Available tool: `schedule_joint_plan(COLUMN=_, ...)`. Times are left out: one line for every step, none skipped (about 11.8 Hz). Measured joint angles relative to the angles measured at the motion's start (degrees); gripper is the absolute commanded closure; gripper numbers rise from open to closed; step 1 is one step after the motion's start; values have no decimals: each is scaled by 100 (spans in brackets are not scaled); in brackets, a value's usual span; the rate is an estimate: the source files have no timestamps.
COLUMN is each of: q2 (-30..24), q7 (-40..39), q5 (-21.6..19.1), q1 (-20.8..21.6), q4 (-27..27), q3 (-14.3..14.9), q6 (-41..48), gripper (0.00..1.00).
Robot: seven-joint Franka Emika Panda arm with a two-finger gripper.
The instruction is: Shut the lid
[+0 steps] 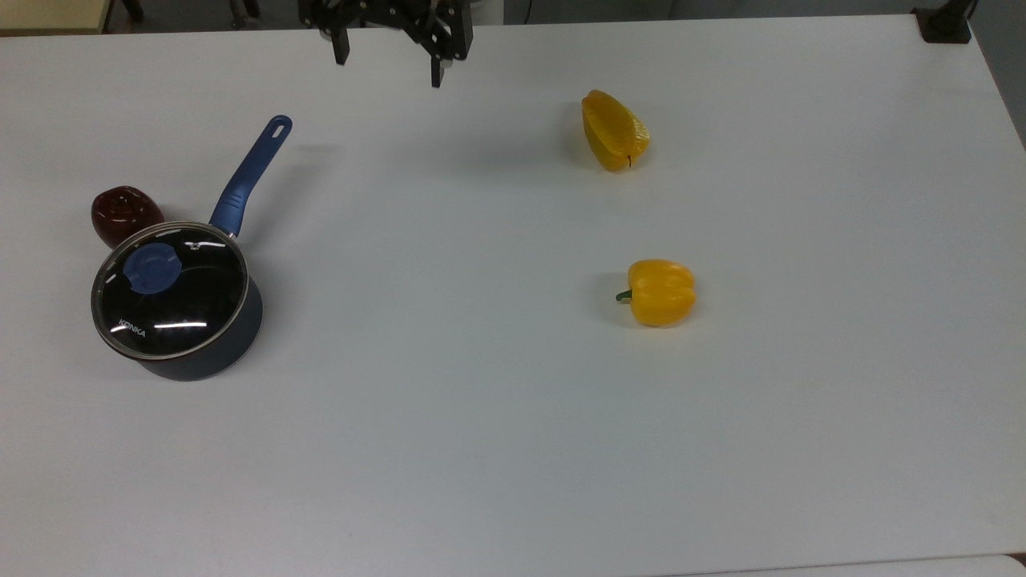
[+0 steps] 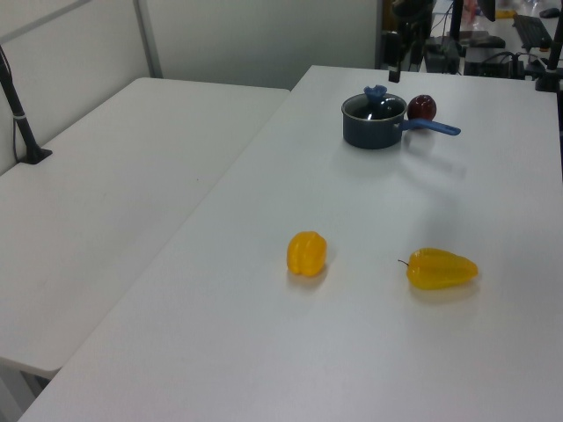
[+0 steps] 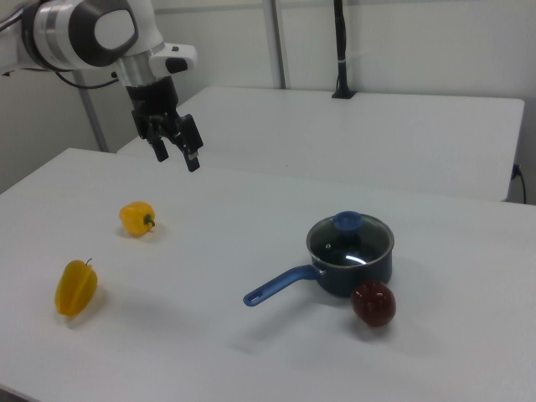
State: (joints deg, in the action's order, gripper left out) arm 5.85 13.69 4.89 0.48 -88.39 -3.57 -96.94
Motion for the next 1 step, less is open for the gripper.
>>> schedule_joint_plan(q2=-65, q7=-3, q5=-2, q1=-23, q4=-61, q3=1, q6=51, gripper=0)
